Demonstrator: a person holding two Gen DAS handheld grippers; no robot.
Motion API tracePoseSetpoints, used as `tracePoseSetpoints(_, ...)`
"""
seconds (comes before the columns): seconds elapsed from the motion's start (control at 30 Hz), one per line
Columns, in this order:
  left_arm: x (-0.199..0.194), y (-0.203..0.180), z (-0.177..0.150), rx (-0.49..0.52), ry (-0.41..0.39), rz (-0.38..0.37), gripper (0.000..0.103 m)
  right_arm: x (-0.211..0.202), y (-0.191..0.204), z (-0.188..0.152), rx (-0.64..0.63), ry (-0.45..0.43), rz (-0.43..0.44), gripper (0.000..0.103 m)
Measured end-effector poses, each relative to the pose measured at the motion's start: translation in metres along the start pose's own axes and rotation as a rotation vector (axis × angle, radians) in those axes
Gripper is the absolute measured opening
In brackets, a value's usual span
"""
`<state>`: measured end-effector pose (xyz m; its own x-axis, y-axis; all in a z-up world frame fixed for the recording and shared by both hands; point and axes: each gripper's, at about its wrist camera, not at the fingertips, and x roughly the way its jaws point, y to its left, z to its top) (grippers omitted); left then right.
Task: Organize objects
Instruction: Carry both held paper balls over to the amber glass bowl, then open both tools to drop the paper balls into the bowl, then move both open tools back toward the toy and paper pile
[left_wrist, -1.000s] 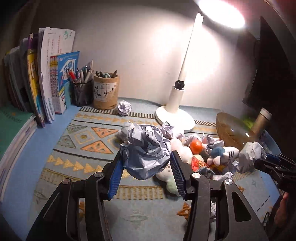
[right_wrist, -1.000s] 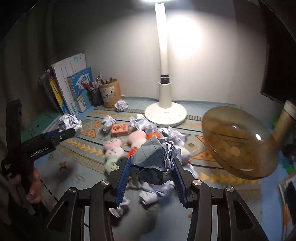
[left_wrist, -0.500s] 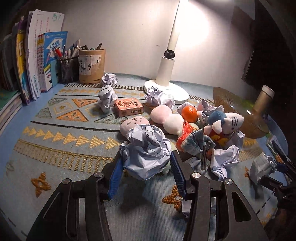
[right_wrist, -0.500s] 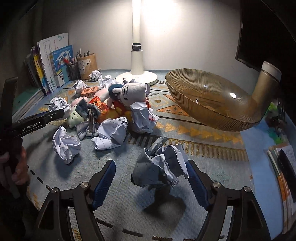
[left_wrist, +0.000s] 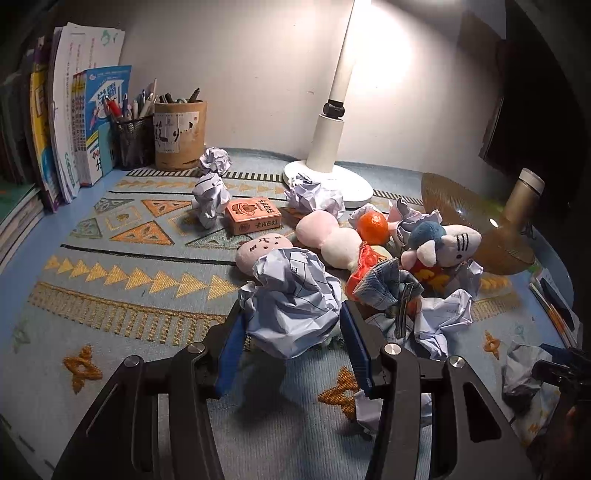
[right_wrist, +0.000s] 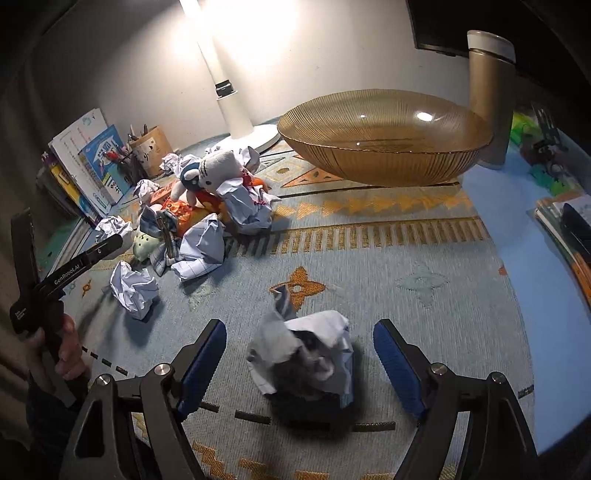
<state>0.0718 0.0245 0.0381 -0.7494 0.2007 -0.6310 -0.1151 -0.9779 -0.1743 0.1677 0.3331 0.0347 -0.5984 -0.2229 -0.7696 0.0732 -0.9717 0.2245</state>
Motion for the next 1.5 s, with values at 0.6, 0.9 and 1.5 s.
tracePoseSetpoints(0.6,-0.01,-0.125,0.108,0.182,0.063,-0.312,0.048,-0.054,-0.017,0.104,0.05,-0.255,-0.107,0.046)
tracePoseSetpoints(0.9,0.073,-0.205,0.14,0.205,0.16,-0.405,0.052,-0.012,-0.082,0.16,0.225,-0.214,-0.225,0.047)
tracePoseSetpoints(1.5,0.009,-0.172,0.133,0.212,0.036,-0.334,0.091,-0.043,-0.05,0.127,0.135,-0.251,-0.15,0.068)
